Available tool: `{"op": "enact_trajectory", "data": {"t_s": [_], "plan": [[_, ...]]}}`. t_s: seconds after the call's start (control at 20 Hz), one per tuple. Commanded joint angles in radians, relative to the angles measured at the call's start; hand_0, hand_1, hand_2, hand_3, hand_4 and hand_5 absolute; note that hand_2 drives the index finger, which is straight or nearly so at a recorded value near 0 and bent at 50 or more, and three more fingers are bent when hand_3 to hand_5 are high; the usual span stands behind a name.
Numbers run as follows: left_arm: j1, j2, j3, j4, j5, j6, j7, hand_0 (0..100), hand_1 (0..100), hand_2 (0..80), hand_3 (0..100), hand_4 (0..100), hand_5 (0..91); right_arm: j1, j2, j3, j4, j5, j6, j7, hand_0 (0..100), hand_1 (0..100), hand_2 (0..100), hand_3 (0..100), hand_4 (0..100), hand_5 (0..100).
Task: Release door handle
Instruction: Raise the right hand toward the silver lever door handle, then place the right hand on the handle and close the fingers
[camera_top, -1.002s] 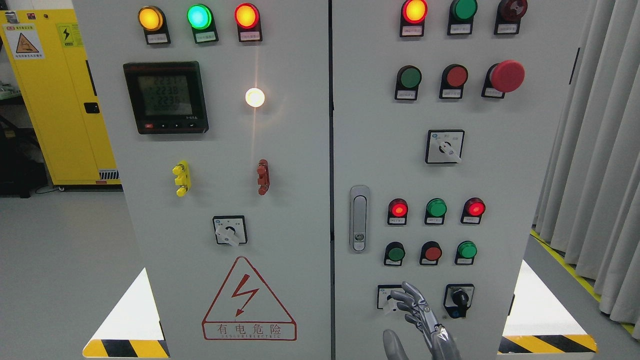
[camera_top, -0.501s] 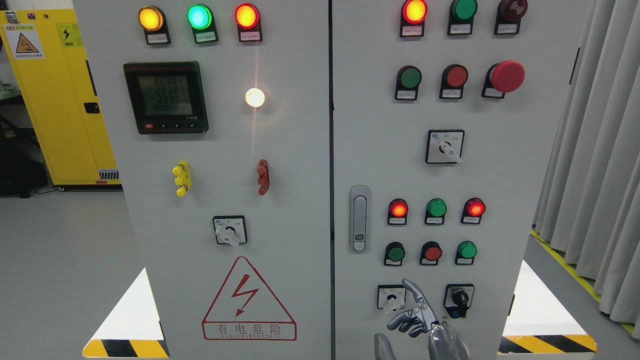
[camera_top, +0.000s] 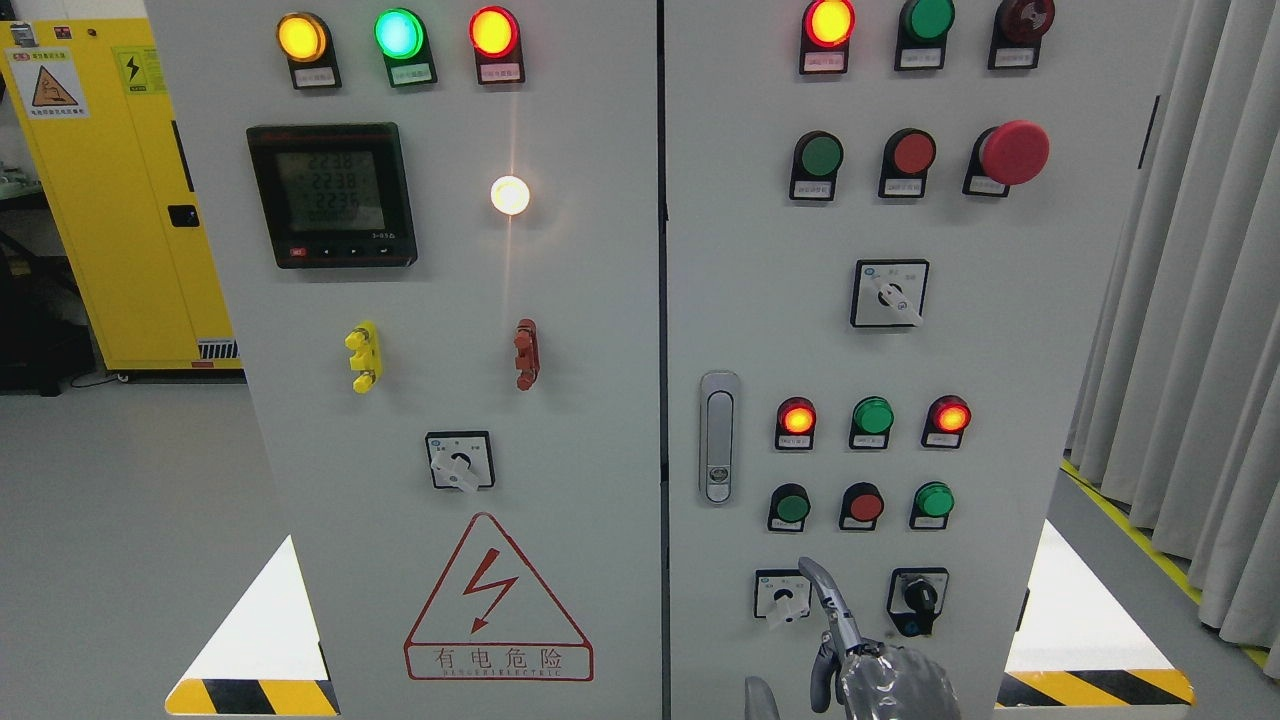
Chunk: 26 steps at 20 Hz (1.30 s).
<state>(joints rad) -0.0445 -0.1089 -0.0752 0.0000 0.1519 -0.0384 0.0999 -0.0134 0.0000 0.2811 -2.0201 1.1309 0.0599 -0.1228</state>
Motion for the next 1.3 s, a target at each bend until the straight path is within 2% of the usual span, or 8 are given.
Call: {"op": "enact_trajectory", "data": {"t_s": [0.0,0.65,0.9,1.05,1.25], "plan": [[0.0,0.0,0.0,-0.012,0.0,0.0,0.0,12,56,0.0,0,0,0.0,-0.065,0.02,0.003,0.082,0.167,-0.04,-0.04,47,36,0,100,100,100],[0.0,0.0,0.0,-0.012,0.0,0.0,0.0,12,56,0.0,0,0,0.0,-0.151,0.021,0.0,0.162,0.276,-0.031,-0.046,52,36,0,100,100,100],[0.0,0.0,0.0,-0.012,0.0,0.0,0.0,12,56,0.0,0,0,0.0,-0.181,0.037,0.001,0.205,0.277,-0.031,-0.092,53,37,0,100,100,100],[0.0,0.0,0.0,-0.012,0.0,0.0,0.0,12,56,0.0,0,0,0.0,-0.183,0.041,0.009,0.233,0.274,-0.032,-0.136,53,36,0,100,100,100],[0.0,0.0,0.0,-0.012,0.0,0.0,0.0,12,56,0.0,0,0,0.0,-0.192,0.041,0.018,0.256,0.273,-0.032,-0.146,55,36,0,100,100,100]]}}
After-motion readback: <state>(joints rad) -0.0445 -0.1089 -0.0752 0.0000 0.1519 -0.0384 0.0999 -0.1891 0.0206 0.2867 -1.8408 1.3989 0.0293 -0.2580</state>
